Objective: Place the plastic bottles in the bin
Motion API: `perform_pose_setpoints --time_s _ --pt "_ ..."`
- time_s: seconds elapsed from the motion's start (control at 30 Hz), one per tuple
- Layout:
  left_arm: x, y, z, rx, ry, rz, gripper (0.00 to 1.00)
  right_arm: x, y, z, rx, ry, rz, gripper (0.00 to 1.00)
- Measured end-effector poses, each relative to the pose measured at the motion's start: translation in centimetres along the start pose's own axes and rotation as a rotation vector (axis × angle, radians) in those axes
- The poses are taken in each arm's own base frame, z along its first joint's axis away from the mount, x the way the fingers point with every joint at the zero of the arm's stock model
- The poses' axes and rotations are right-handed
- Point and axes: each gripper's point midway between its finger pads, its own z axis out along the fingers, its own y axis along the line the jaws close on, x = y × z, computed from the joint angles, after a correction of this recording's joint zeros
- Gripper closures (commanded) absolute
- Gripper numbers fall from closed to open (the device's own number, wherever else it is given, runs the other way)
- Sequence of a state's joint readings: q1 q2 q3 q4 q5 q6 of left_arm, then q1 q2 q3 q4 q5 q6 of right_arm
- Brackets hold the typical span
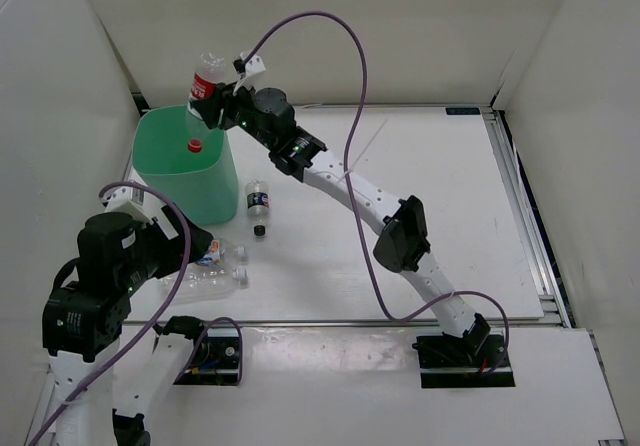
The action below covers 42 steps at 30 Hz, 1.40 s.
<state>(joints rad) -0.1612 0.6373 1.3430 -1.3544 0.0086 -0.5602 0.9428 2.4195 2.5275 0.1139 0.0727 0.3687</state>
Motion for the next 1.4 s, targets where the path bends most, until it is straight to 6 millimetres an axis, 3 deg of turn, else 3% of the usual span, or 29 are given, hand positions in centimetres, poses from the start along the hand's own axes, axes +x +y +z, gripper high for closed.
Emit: perform_pose_setpoints --time_s 0.03,0.07,0.13,0.27,0.4,0.5,0.6,0.67,0.77,0.87,0.93,1.0,1.07,1.13,1.2,1.27,1.4 --pt "-0.1 -0.2 0.0 0.010 0.002 0.007 0.00 -0.5 -0.2 0.1 0.007 -0.022 -0.021 0.31" --pt "-0.1 -0.3 0.0 0.015 0.006 0.010 0.00 -1.2 -0.4 0.2 0.009 -0.046 -0.038 0.01" --pt "0.0 -0.4 0.0 0.017 0.011 0.008 0.00 -2.1 -0.6 0.2 0.013 -0.080 -0.058 0.00" --pt "-0.1 -0.3 0.1 0.003 0.008 -0.023 0.00 -2.1 -0.9 0.1 0.013 -0.064 -0.069 0.00" --pt "-0.3 0.1 0.6 -0.034 0.006 -0.067 0.00 -2.5 -0.6 -1.3 0.023 0.002 -0.072 0.00" --pt "0.2 0.9 1.6 -0.079 0.013 -0.099 0.00 -5.6 -0.1 -3.8 0.064 0.016 -0.069 0.00" --pt "0.6 1.8 2.7 -0.124 0.011 -0.128 0.00 -9.1 -0.3 -8.0 0.127 0.047 0.015 0.00" --pt "0.6 2.0 3.2 -0.134 0.008 -0.143 0.00 -11.2 -2.0 -10.9 0.160 0.075 0.125 0.00" --pt "0.7 2.1 3.8 -0.144 0.007 -0.170 0.00 -11.8 -8.1 -14.3 0.242 0.141 0.306 0.00" --pt "1.1 2.6 4.7 -0.172 0.013 -0.196 0.00 -6.7 -15.2 -15.6 0.312 0.288 0.466 0.00" --pt "1.3 2.8 5.2 -0.185 0.017 -0.210 0.00 -0.1 -18.6 -15.8 0.339 0.443 0.577 0.00" --pt "1.3 2.8 5.6 -0.186 0.016 -0.221 0.00 7.5 -20.3 -16.1 0.345 0.613 0.690 0.00" --pt "1.3 2.8 5.8 -0.187 0.016 -0.234 0.00 14.5 -20.7 -17.0 0.351 0.772 0.792 0.00" --pt "1.3 2.7 5.9 -0.187 0.015 -0.243 0.00 19.4 -20.3 -18.2 0.351 0.887 0.863 0.00" --pt "1.4 2.8 5.9 -0.190 0.017 -0.251 0.00 22.6 -19.3 -19.1 0.343 0.972 0.911 0.00" --pt "1.6 2.9 6.0 -0.197 0.022 -0.258 0.00 24.1 -18.1 -19.4 0.313 1.018 0.934 0.00" --pt "2.0 3.3 5.9 -0.218 0.034 -0.275 0.00 25.1 -15.3 -18.9 0.230 1.068 0.945 0.00"
